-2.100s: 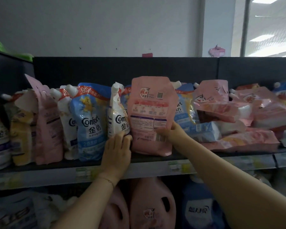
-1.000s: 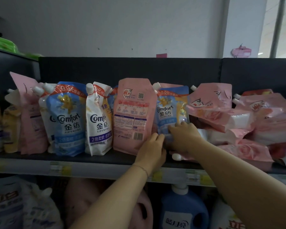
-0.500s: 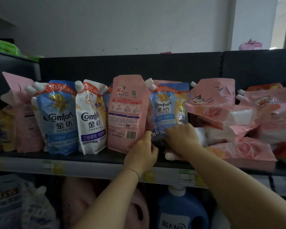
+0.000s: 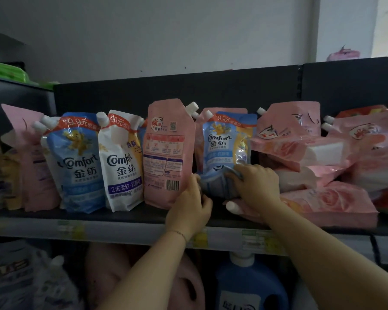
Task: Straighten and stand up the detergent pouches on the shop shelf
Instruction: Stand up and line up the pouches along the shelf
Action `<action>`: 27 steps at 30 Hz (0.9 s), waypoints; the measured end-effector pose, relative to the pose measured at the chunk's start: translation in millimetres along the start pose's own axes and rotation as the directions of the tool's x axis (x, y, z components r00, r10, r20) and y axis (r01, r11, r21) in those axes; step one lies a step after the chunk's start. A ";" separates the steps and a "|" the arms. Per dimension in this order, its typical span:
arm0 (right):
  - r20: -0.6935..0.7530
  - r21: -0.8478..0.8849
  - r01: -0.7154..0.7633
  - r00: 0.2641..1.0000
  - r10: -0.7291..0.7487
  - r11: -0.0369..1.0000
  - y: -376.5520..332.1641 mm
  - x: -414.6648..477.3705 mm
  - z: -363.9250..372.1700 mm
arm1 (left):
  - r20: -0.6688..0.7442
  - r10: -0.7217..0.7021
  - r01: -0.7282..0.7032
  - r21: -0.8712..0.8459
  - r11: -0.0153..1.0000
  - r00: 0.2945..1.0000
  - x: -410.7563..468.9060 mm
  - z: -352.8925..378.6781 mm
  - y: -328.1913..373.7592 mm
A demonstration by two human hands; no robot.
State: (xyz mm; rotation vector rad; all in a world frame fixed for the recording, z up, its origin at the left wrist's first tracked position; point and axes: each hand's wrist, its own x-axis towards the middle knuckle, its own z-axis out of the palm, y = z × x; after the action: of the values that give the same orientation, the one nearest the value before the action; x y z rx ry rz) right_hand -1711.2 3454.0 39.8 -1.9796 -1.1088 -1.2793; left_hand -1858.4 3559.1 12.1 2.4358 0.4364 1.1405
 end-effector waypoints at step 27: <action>0.268 -0.060 0.423 0.879 -0.394 0.904 18.6 34.6 -12.1 | -0.039 0.018 -0.017 0.039 0.999 0.999 1.5 4.9 -0.6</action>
State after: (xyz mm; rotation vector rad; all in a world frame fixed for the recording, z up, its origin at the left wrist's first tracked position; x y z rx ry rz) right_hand -1693.7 3447.0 76.4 -2.1079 -1.6852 -1.3488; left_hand -1853.8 3559.1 10.0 2.4584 0.4538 1.1994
